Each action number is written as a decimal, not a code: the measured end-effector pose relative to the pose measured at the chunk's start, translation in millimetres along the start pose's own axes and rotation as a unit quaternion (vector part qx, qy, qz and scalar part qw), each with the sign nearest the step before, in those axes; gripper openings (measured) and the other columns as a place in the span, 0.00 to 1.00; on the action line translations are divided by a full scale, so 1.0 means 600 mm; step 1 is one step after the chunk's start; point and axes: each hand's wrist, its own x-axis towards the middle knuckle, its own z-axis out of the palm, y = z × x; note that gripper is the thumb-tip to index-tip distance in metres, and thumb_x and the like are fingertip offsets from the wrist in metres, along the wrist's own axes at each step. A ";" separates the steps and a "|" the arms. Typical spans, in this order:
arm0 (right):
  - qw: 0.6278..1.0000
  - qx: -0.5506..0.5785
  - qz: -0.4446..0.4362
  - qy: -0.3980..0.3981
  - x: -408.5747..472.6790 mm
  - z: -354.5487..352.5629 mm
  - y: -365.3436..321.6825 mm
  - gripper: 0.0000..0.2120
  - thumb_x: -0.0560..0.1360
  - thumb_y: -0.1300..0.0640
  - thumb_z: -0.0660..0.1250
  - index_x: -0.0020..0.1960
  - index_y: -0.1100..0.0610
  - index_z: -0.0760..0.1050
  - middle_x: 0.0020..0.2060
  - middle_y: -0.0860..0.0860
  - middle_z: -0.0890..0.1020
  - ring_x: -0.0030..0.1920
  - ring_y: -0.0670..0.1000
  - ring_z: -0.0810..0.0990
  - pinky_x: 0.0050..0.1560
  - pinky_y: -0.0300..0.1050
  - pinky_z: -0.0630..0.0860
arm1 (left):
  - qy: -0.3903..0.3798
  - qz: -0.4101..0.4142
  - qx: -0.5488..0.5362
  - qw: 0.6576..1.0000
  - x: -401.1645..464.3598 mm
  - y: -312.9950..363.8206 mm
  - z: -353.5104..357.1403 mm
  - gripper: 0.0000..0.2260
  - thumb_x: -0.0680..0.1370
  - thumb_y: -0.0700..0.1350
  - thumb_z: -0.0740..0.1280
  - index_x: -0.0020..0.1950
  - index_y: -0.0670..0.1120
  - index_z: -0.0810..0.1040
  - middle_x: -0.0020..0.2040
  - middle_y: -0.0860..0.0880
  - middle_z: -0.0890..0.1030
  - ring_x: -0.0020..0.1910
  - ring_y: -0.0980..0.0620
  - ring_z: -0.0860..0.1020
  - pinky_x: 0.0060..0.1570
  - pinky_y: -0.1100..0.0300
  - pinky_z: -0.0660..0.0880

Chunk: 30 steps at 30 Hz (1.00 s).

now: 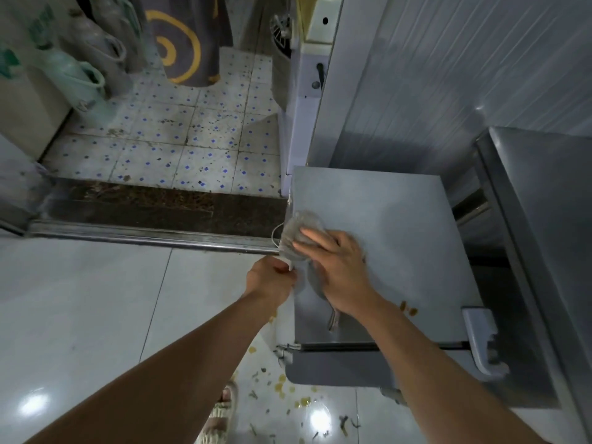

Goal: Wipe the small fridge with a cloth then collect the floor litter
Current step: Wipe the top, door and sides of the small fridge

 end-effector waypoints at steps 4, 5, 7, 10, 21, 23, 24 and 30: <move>1.000 0.010 -0.021 0.011 -0.063 0.005 -0.007 0.24 0.71 0.63 0.66 0.64 0.48 0.75 0.68 0.43 0.72 0.60 0.52 0.66 0.60 0.50 0.66 | -0.005 0.007 0.035 0.999 -0.021 -0.008 0.010 0.07 0.73 0.43 0.68 0.50 0.45 0.77 0.42 0.47 0.79 0.40 0.50 0.76 0.39 0.60 0.71; 1.000 0.003 -0.030 -0.001 -0.060 0.001 0.000 0.25 0.71 0.63 0.65 0.65 0.47 0.74 0.68 0.43 0.71 0.60 0.52 0.65 0.60 0.50 0.65 | -0.005 0.005 0.031 0.999 -0.022 -0.010 0.011 0.06 0.72 0.41 0.68 0.49 0.45 0.77 0.43 0.47 0.79 0.39 0.51 0.75 0.37 0.61 0.71; 0.998 -0.029 -0.041 -0.024 -0.032 -0.011 0.023 0.28 0.72 0.65 0.63 0.68 0.44 0.70 0.71 0.42 0.66 0.63 0.52 0.65 0.63 0.50 0.62 | 0.004 0.003 0.023 1.000 -0.024 -0.007 0.011 0.07 0.71 0.36 0.67 0.45 0.46 0.78 0.45 0.46 0.80 0.41 0.49 0.77 0.37 0.61 0.73; 0.997 -0.058 0.002 -0.042 0.016 -0.027 0.053 0.29 0.75 0.65 0.60 0.71 0.42 0.64 0.74 0.42 0.60 0.68 0.54 0.60 0.66 0.50 0.55 | 0.023 0.021 0.047 0.998 -0.022 0.006 0.014 0.07 0.71 0.36 0.65 0.45 0.46 0.80 0.47 0.45 0.81 0.46 0.45 0.79 0.41 0.59 0.75; 0.997 -0.011 0.071 0.026 -0.106 -0.034 0.090 0.25 0.72 0.65 0.57 0.64 0.47 0.75 0.68 0.45 0.72 0.63 0.59 0.71 0.63 0.53 0.64 | 0.080 0.160 0.164 0.970 -0.050 0.053 0.076 0.25 0.71 0.35 0.61 0.68 0.43 0.67 0.70 0.46 0.63 0.67 0.41 0.61 0.63 0.52 0.66; 0.990 -0.039 0.134 0.013 -0.069 -0.049 0.139 0.27 0.75 0.66 0.58 0.70 0.44 0.67 0.73 0.43 0.63 0.69 0.56 0.62 0.67 0.50 0.56 | 0.072 0.180 0.196 0.961 -0.052 0.057 0.083 0.26 0.70 0.35 0.62 0.69 0.44 0.66 0.72 0.47 0.58 0.69 0.41 0.58 0.66 0.51 0.66; 0.985 -0.046 0.164 0.006 -0.054 -0.058 0.161 0.28 0.77 0.65 0.58 0.72 0.43 0.63 0.75 0.42 0.59 0.71 0.56 0.59 0.69 0.50 0.53 | 0.066 0.193 0.219 0.954 -0.052 0.058 0.087 0.27 0.70 0.35 0.62 0.69 0.44 0.65 0.73 0.47 0.56 0.70 0.42 0.56 0.67 0.51 0.65; 0.985 -0.030 0.162 0.055 -0.128 -0.054 0.143 0.27 0.75 0.67 0.62 0.69 0.45 0.68 0.72 0.44 0.66 0.71 0.58 0.63 0.70 0.53 0.57 | 0.071 0.208 0.272 0.937 -0.060 0.070 0.118 0.28 0.70 0.37 0.63 0.70 0.49 0.64 0.74 0.48 0.53 0.73 0.44 0.52 0.69 0.50 0.58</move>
